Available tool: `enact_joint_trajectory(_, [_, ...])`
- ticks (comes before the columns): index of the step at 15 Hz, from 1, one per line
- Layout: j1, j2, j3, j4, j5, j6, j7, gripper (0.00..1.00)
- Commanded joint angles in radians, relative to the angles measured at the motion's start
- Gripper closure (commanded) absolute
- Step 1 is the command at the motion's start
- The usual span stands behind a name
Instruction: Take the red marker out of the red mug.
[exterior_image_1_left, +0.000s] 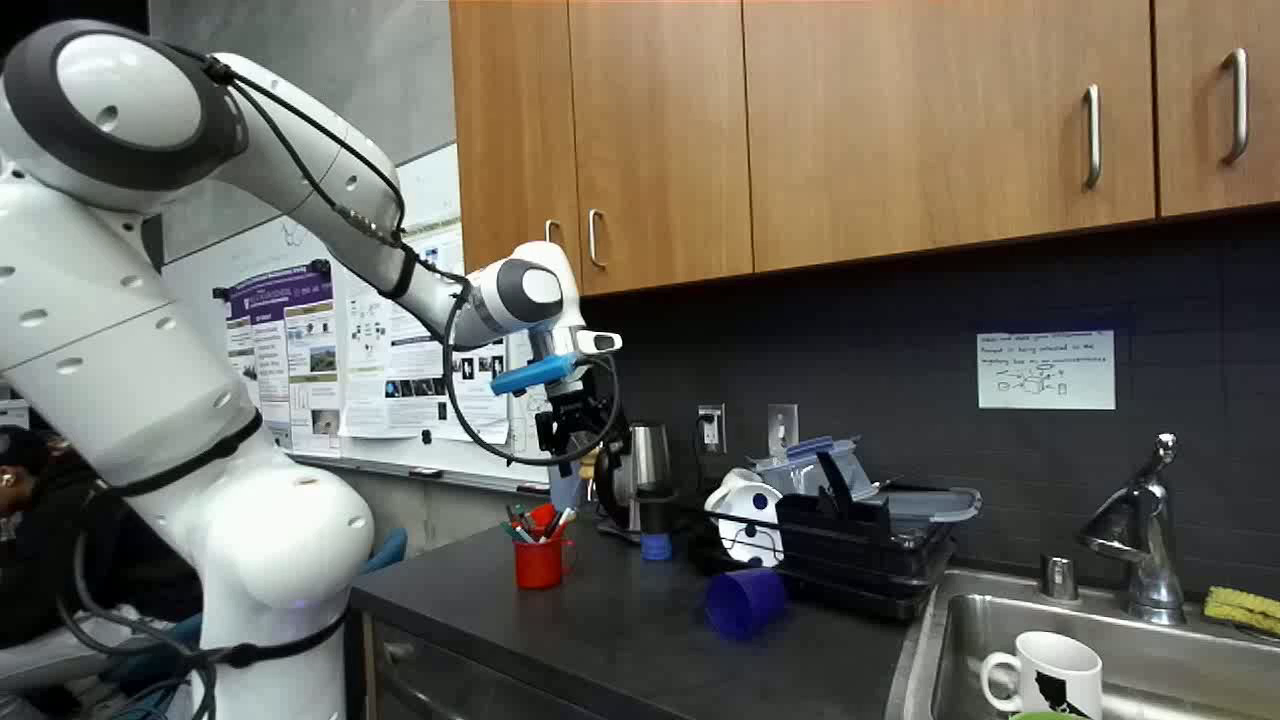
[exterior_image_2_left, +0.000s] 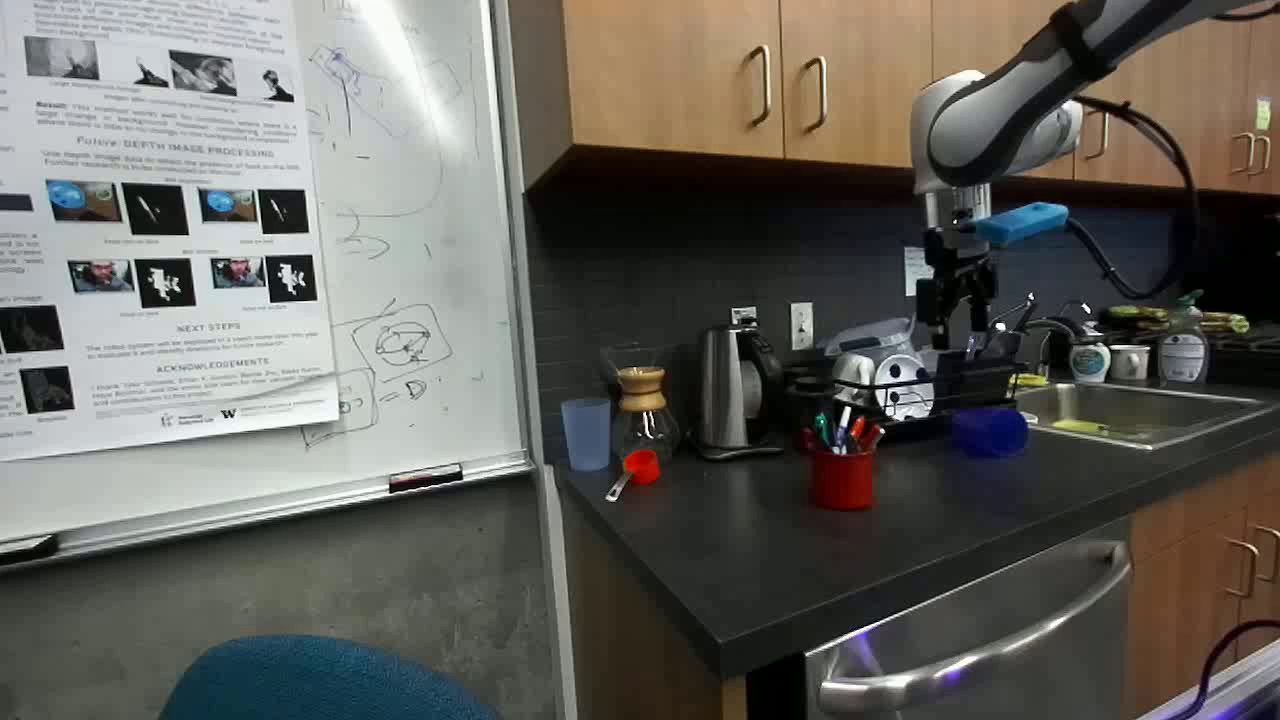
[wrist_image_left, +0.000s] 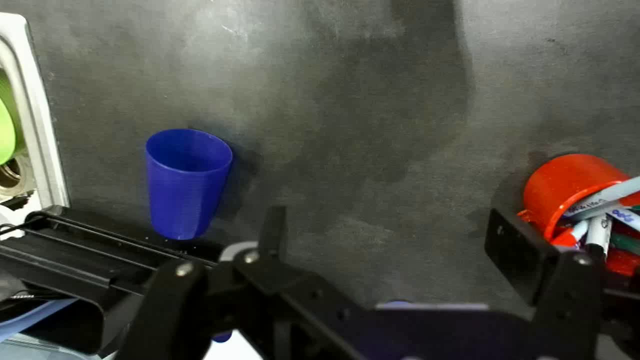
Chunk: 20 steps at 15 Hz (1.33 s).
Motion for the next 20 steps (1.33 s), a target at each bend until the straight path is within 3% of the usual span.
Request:
enact_joint_trajectory(1, [0.008,0.0,-0.007,0.002,-0.004,-0.003,0.003,0.0])
enact_joint_trajectory(11, [0.016,-0.004,0.015,-0.008,-0.014,0.002,0.02,0.0])
enact_joint_trajectory(20, [0.147,-0.007,0.079,-0.035,0.065,0.006,-0.004,0.0])
